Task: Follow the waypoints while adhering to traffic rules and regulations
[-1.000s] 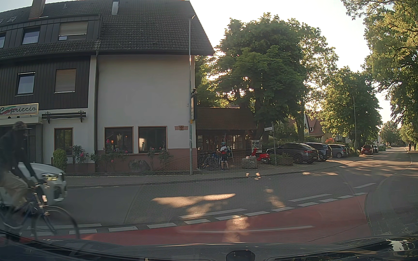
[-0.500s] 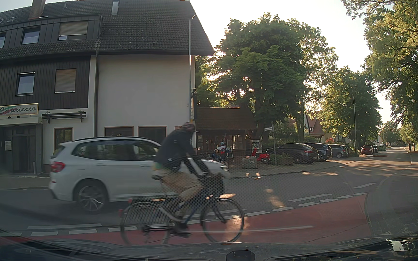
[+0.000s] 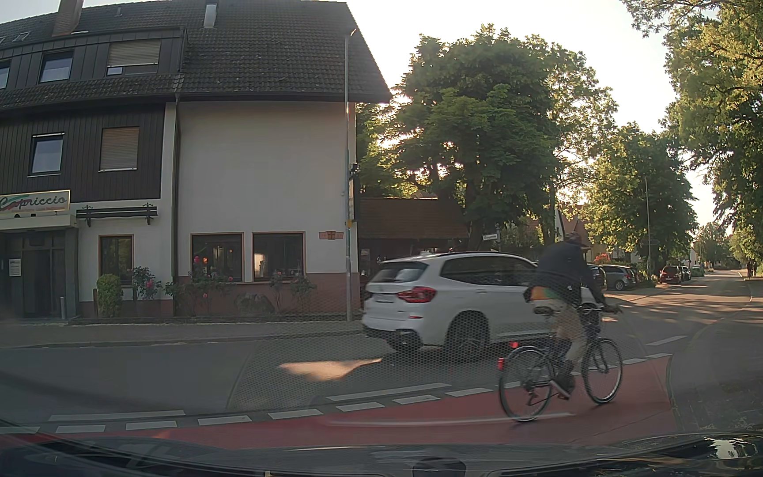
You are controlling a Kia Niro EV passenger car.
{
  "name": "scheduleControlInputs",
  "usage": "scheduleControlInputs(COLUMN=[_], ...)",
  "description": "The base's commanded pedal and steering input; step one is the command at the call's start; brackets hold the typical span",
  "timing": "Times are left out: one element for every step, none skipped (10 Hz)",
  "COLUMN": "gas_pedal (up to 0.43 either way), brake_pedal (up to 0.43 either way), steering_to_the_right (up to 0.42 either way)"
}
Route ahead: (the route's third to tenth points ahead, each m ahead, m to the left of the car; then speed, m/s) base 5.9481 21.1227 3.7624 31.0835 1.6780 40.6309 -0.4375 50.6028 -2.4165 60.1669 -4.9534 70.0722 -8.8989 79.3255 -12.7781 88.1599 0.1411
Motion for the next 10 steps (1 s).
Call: scheduleControlInputs(gas_pedal=[0.209,0.248,0.268,0.268,0.268,0.268,0.268,0.280,0.280,0.280], brake_pedal=[0.000,0.000,0.000,0.000,0.000,0.000,0.000,0.000,0.000,0.000], steering_to_the_right=[-0.041,-0.044,-0.054,-0.076,-0.114,-0.154,-0.200,-0.251,-0.292,-0.351])
